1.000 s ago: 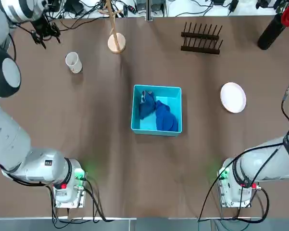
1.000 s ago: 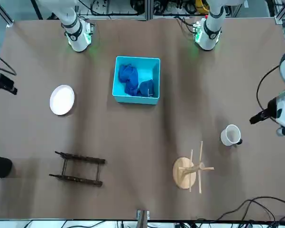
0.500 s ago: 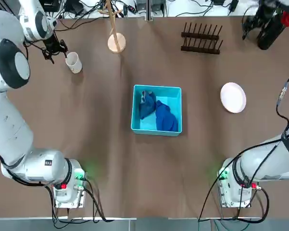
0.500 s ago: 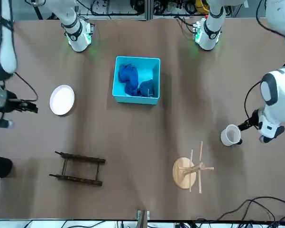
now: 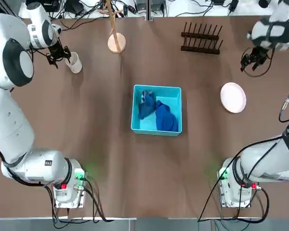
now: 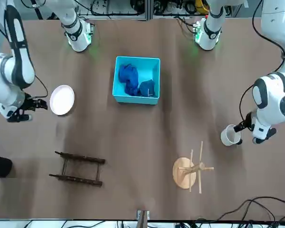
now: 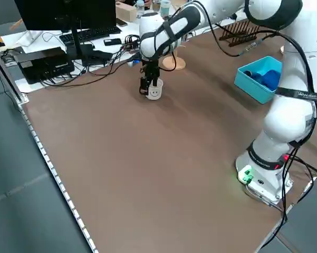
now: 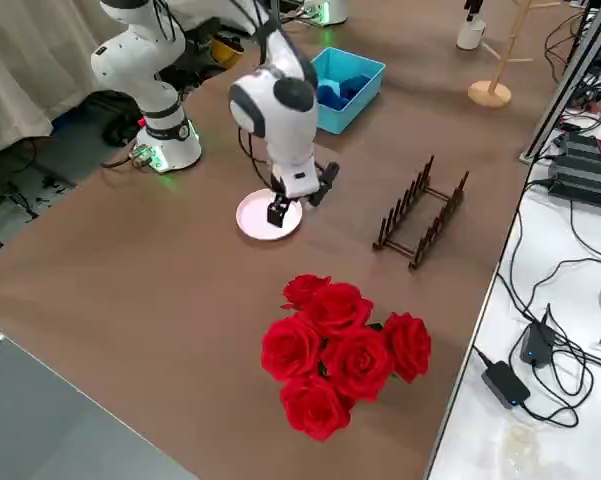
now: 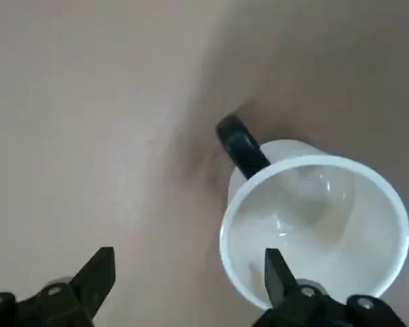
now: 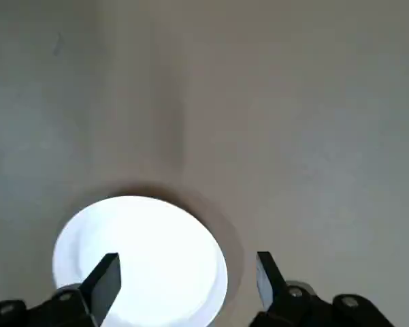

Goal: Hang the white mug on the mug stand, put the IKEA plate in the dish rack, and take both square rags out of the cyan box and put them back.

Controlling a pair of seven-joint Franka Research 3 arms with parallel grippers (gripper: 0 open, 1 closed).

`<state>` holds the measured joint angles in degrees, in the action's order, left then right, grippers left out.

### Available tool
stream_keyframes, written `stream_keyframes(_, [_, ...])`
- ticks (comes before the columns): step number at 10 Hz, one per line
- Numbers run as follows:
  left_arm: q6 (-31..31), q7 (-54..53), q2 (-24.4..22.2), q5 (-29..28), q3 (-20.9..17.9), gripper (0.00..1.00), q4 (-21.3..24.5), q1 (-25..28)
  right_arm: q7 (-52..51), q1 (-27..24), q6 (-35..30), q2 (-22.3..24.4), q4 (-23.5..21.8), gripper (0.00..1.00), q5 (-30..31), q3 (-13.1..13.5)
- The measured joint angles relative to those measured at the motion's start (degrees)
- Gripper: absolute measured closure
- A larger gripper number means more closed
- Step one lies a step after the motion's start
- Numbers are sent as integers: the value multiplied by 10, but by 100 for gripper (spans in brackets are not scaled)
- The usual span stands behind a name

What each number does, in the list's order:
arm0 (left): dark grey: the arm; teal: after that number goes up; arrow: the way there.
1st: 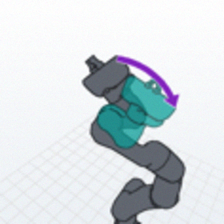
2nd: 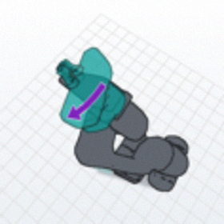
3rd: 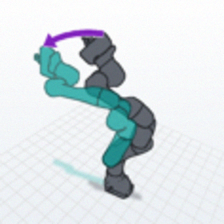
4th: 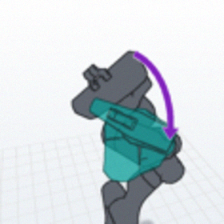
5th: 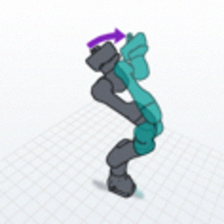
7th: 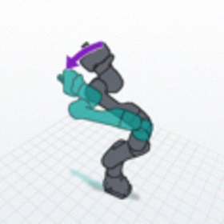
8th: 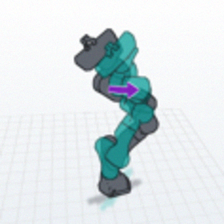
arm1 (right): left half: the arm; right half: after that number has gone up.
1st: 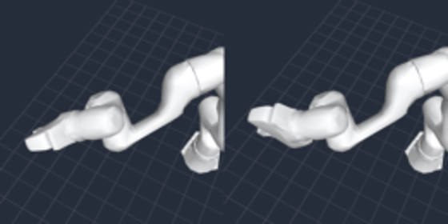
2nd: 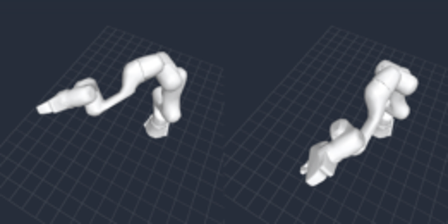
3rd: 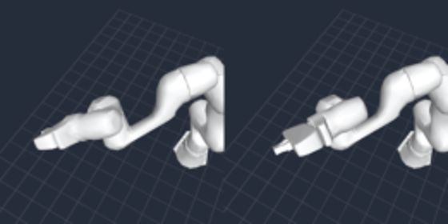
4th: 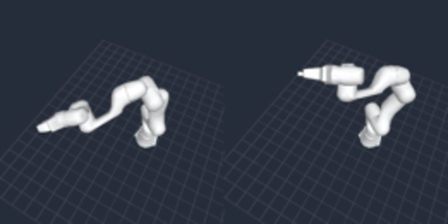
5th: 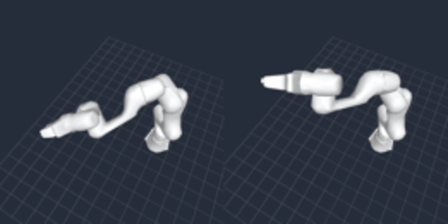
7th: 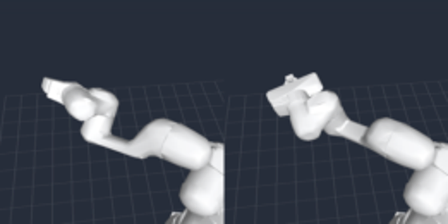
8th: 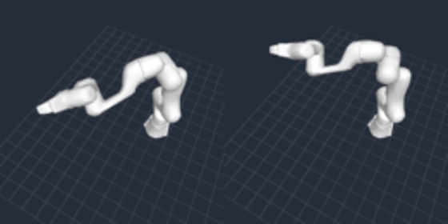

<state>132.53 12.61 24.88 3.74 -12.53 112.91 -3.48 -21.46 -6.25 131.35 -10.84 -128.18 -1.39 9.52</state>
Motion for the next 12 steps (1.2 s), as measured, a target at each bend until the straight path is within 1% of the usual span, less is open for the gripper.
stream_keyframes(1, [15, 0, 9, 0, 4, 10, 0, 0, -15, 0, 33, -17, -19, 12, 0, -1])
stream_keyframes(3, [37, 1, 19, 1, 12, 44, 1, -1, -46, -3, 99, -66, -35, 13, 0, -1])
stream_keyframes(4, [42, -1, 19, 1, 12, 58, -1, -2, -63, -4, 129, -91, -38, 13, 0, -1])
stream_keyframes(5, [48, -15, 17, 1, 14, 74, -6, -2, -77, -5, 144, -108, -38, 13, 0, 0])
stream_keyframes(6, [54, -48, 10, 1, 16, 90, -12, -2, -88, -6, 151, -116, -38, 15, 0, 0])
stream_keyframes(7, [57, -81, 1, 2, 19, 94, -20, -2, -95, -6, 154, -117, -38, 18, 0, -1])
stream_keyframes(8, [58, -103, -8, 2, 22, 94, -27, -2, -98, -6, 154, -117, -37, 26, 0, -1])
stream_keyframes(9, [58, -114, -14, 2, 31, 94, -35, -2, -100, -6, 154, -114, -35, 43, 0, -1])
stream_keyframes(10, [59, -117, -18, 2, 43, 94, -45, -2, -105, -6, 154, -112, -34, 58, 0, -1])
stream_keyframes(11, [61, -130, -24, 1, 57, 94, -60, -3, -108, -5, 153, -112, -34, 67, 0, -2])
stream_keyframes(12, [62, -166, -30, 0, 67, 94, -80, -4, -111, -5, 148, -111, -32, 72, 0, -3])
